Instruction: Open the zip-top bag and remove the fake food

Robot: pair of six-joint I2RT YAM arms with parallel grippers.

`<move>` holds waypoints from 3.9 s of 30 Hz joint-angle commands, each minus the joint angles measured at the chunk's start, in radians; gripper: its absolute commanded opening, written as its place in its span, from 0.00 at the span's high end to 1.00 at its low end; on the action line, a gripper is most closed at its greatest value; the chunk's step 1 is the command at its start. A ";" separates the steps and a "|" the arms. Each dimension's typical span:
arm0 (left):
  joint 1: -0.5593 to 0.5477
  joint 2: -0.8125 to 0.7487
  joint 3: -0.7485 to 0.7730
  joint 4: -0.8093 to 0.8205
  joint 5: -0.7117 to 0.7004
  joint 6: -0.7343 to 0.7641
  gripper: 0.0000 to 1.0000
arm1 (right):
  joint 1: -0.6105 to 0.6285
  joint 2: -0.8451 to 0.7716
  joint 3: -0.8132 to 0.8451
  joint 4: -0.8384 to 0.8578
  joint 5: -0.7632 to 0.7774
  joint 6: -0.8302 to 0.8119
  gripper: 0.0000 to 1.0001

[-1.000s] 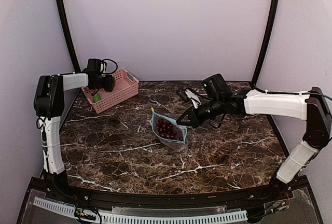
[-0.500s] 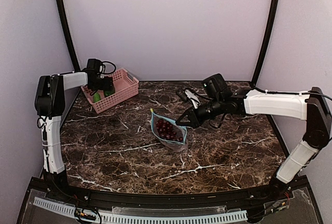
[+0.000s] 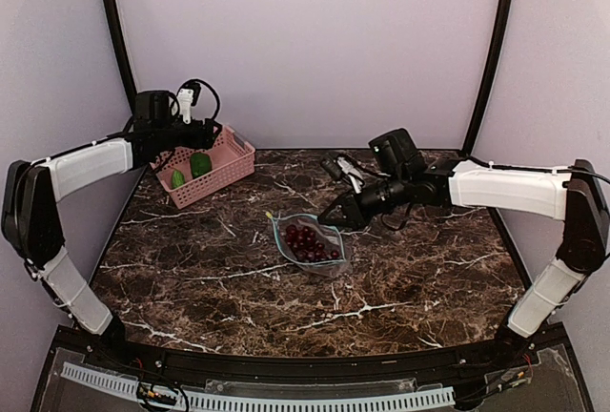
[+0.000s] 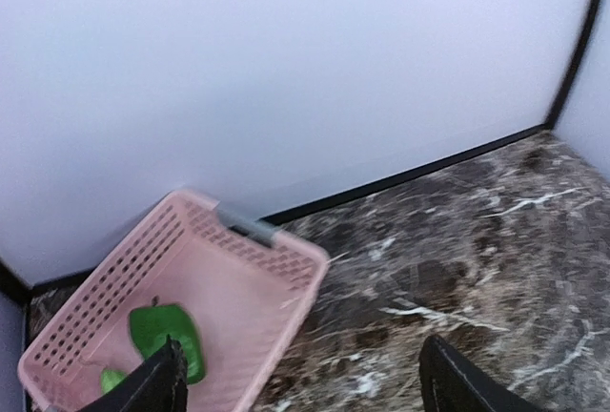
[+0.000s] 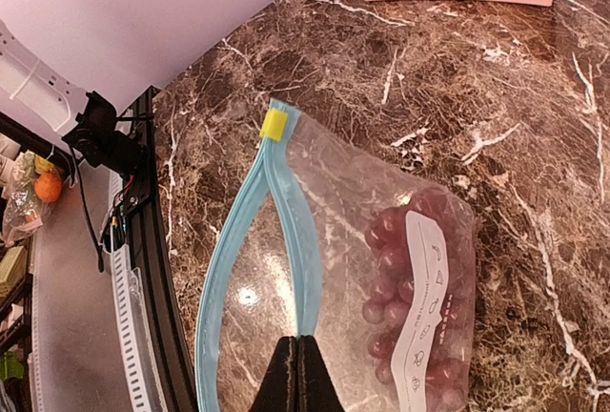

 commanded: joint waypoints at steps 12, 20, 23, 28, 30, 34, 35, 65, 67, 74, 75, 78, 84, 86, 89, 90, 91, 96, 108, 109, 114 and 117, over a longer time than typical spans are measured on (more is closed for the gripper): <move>-0.288 -0.470 -0.321 -0.069 0.370 0.463 0.35 | 0.029 0.054 0.082 0.025 -0.033 0.026 1.00; -0.511 -0.434 -0.198 -0.405 0.321 0.670 0.48 | 0.029 0.088 0.092 0.023 -0.025 0.046 1.00; -0.610 -0.354 -0.148 -0.482 0.231 0.764 0.56 | 0.029 0.085 0.092 0.021 -0.021 0.048 1.00; -0.677 -0.260 -0.089 -0.534 0.175 0.840 0.68 | 0.028 0.066 0.087 0.018 0.003 0.052 1.00; -0.688 -0.238 -0.076 -0.530 0.177 0.849 0.71 | 0.027 0.056 0.088 0.018 0.005 0.054 1.00; -0.703 -0.183 -0.039 -0.538 0.144 0.881 0.75 | 0.027 0.051 0.089 0.020 -0.009 0.056 1.00; -0.705 -0.175 -0.033 -0.539 0.132 0.890 0.75 | 0.028 0.052 0.089 0.023 -0.013 0.056 1.00; -0.725 0.170 0.105 -0.609 -0.104 1.079 0.76 | 0.015 0.076 0.086 0.037 -0.029 0.063 1.00; -0.731 0.175 0.097 -0.623 -0.123 1.089 0.73 | 0.012 0.076 0.085 0.037 -0.031 0.064 1.00; -0.740 0.160 0.090 -0.622 -0.172 1.076 0.44 | 0.010 0.080 0.076 0.048 -0.052 0.072 1.00; -0.740 0.161 0.093 -0.622 -0.177 1.077 0.42 | 0.010 0.080 0.076 0.051 -0.056 0.074 1.00; -0.740 0.185 0.112 -0.631 -0.191 1.081 0.39 | 0.010 0.080 0.074 0.058 -0.061 0.082 1.00; -0.740 0.237 0.123 -0.621 -0.223 1.078 0.38 | 0.010 0.078 0.070 0.060 -0.066 0.088 1.00; -0.740 0.247 0.124 -0.620 -0.219 1.072 0.37 | 0.009 0.077 0.065 0.062 -0.064 0.090 1.00; -0.740 0.254 0.120 -0.632 -0.199 1.074 0.38 | 0.008 0.076 0.061 0.064 -0.063 0.094 1.00; -0.741 0.252 0.118 -0.634 -0.193 1.075 0.40 | 0.007 0.075 0.059 0.064 -0.062 0.096 0.97; -0.741 0.245 0.112 -0.640 -0.178 1.074 0.43 | 0.006 0.072 0.057 0.065 -0.063 0.097 0.90; -0.741 0.159 0.038 -0.610 -0.111 1.058 0.49 | -0.035 0.036 0.031 0.083 -0.083 0.110 0.54; -0.686 0.063 -0.059 -0.470 -0.063 0.863 0.50 | -0.125 0.038 -0.048 0.162 -0.131 0.160 0.35; -0.681 0.061 -0.065 -0.453 -0.060 0.828 0.50 | -0.125 0.057 -0.052 0.167 -0.130 0.162 0.37; -0.664 0.046 -0.098 -0.300 -0.079 0.700 0.50 | -0.125 0.115 -0.065 0.199 -0.116 0.178 0.44; -0.659 0.047 -0.109 -0.259 -0.089 0.639 0.48 | -0.125 0.168 -0.060 0.229 -0.125 0.192 0.47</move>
